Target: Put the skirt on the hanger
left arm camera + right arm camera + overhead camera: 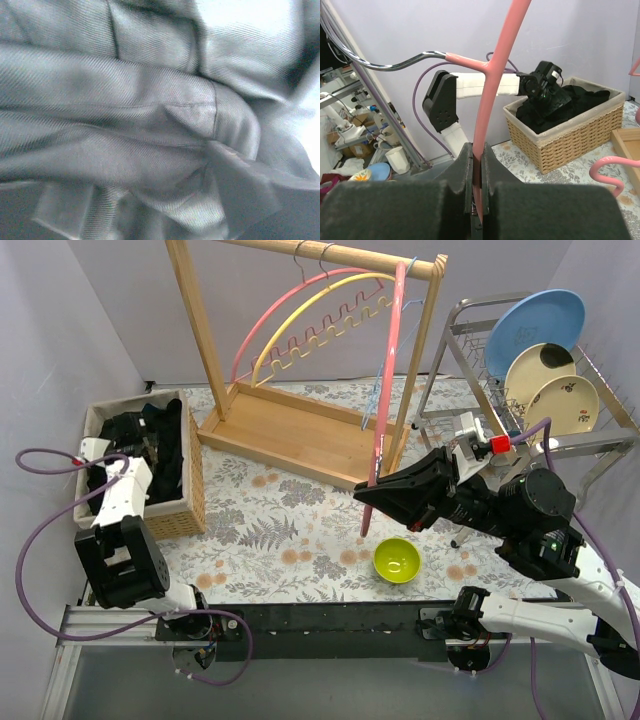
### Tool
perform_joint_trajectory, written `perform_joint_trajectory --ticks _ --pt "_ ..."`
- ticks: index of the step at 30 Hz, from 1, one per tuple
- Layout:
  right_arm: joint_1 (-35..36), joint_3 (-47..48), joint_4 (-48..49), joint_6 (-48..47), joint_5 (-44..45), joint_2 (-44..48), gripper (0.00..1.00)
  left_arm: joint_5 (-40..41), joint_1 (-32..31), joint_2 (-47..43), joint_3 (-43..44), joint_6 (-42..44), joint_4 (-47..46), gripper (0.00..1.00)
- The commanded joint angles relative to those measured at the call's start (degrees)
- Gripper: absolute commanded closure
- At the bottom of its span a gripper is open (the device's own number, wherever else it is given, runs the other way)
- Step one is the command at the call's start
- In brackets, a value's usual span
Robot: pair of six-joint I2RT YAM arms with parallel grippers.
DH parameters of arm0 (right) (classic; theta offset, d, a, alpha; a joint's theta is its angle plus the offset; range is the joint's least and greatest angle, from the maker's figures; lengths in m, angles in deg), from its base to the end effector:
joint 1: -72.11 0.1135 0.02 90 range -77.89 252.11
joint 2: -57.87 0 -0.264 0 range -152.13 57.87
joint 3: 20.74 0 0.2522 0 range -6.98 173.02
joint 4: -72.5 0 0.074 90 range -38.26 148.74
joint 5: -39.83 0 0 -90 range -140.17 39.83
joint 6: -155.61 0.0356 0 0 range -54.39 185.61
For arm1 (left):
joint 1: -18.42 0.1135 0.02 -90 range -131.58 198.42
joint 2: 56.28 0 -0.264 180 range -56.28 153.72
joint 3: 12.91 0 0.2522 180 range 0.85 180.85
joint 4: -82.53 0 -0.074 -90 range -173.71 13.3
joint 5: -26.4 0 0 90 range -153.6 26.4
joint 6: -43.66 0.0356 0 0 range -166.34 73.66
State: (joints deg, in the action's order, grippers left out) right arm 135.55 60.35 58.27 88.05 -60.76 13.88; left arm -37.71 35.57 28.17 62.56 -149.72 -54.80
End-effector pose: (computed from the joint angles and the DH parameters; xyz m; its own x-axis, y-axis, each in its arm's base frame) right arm 0.0530 0.1207 0.4913 -0.2039 0.4313 -0.8789 -0.9490 0.1336 0.2857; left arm 0.2910 0.1061 0.2537 0.6833 -0.7051 -0.1896 -0.6077 -0.4054 -0.6829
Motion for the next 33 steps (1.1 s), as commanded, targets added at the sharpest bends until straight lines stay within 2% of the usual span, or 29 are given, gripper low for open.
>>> perform_joint_trajectory --ticks 1,3,6,9,10,11,14,16,17,19,23,26,29,33 --pt "0.11 1.31 4.33 1.2 0.83 -0.31 0.99 -0.32 -0.01 -6.65 7.97 6.87 8.88 0.02" --pt "0.19 1.22 4.86 2.08 0.75 -0.84 0.99 -0.14 0.08 -9.46 10.88 7.74 10.38 0.02" --pt "0.11 1.66 4.87 2.79 0.92 -1.8 0.99 -4.08 0.08 -13.07 12.73 13.09 8.98 0.02" --pt "0.19 1.84 5.04 3.66 3.37 -3.12 0.99 -22.05 0.08 -18.51 11.08 25.11 1.36 0.06" --pt "0.11 1.75 5.39 4.89 4.43 -3.47 0.99 -30.9 -0.01 -20.09 9.58 27.67 -1.54 0.08" --pt "0.11 1.49 6.0 5.59 5.83 -4.34 0.99 -42.3 -0.01 -21.76 8.26 29.35 -6.97 0.1" --pt "0.11 0.61 9.16 9.81 13.02 -6.19 0.99 -60.45 -0.45 -28.7 3.6 29.72 -15.86 0.15" --pt "0.11 -1.05 12.85 12.53 17.08 -7.25 0.99 -66.03 -1.15 -33.01 1.67 29.55 -18.35 0.18" --pt "0.11 -1.67 14.43 15.68 17.96 -8.3 0.99 -72.67 -1.41 -34.42 1.13 29.46 -20.45 0.19" --pt "0.11 -3.78 19.44 18.68 19.99 -9.44 0.99 -79.03 -2.03 -38.45 -0.53 29.63 -22.31 0.23" --pt "0.11 -5.37 24.81 26.68 22.01 -14.01 0.99 -87.4 -2.29 -47.95 -4.66 28.93 -28.54 0.23" --pt "0.28 -6.16 28.32 31.52 23.86 -17.26 0.99 -92.76 -2.38 -52.52 -6.69 24.54 -34.78 0.23" --pt "0.54 -6.34 31.66 36.7 25.53 -21.47 0.99 -94.09 -3.61 -54.81 -7.74 24.09 -34.79 0.28" --pt "1.42 -6.25 35.88 39.26 31.57 -26.05 0.99 -93.48 -3.96 -58.24 -12.04 26.37 -34.79 0.27"
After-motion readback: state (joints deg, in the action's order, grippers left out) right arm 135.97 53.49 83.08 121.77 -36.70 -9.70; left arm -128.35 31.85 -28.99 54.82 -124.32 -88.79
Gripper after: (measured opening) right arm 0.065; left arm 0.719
